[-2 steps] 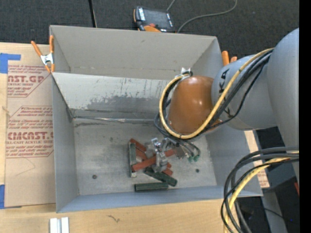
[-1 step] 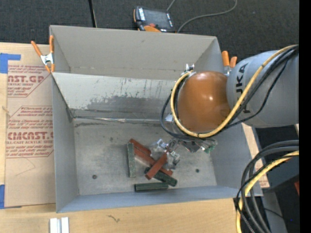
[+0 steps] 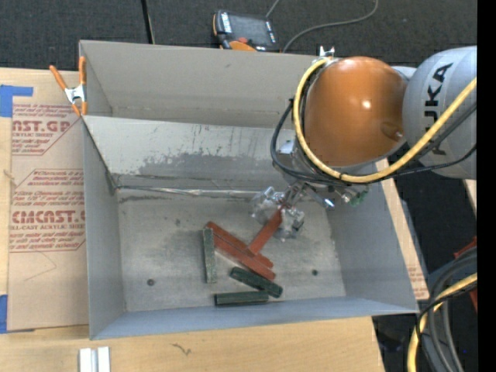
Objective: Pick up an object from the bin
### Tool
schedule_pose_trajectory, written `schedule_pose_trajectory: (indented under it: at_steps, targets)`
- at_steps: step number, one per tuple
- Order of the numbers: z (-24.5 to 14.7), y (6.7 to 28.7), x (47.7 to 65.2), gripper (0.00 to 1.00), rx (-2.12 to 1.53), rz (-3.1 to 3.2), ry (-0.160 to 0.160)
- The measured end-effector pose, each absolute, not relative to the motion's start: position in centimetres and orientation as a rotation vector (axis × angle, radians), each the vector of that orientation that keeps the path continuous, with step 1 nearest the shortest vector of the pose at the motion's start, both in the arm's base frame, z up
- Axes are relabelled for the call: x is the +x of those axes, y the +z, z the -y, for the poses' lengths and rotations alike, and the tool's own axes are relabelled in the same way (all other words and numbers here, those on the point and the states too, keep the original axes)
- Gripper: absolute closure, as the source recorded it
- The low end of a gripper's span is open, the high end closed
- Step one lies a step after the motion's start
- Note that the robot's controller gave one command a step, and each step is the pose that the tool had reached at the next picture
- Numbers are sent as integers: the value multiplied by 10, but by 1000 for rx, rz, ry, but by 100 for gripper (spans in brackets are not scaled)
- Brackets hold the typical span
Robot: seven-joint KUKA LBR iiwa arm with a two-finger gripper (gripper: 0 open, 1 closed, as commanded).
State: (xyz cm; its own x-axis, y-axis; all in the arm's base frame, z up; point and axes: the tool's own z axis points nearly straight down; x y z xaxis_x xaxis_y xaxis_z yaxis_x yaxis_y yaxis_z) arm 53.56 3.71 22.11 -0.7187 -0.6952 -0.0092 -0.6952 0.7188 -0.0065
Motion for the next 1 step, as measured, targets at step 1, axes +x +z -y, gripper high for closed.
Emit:
schedule_pose_trajectory:
  at_steps: [1]
  targets:
    - [-96,258,560,100,-1711,-2626,1]
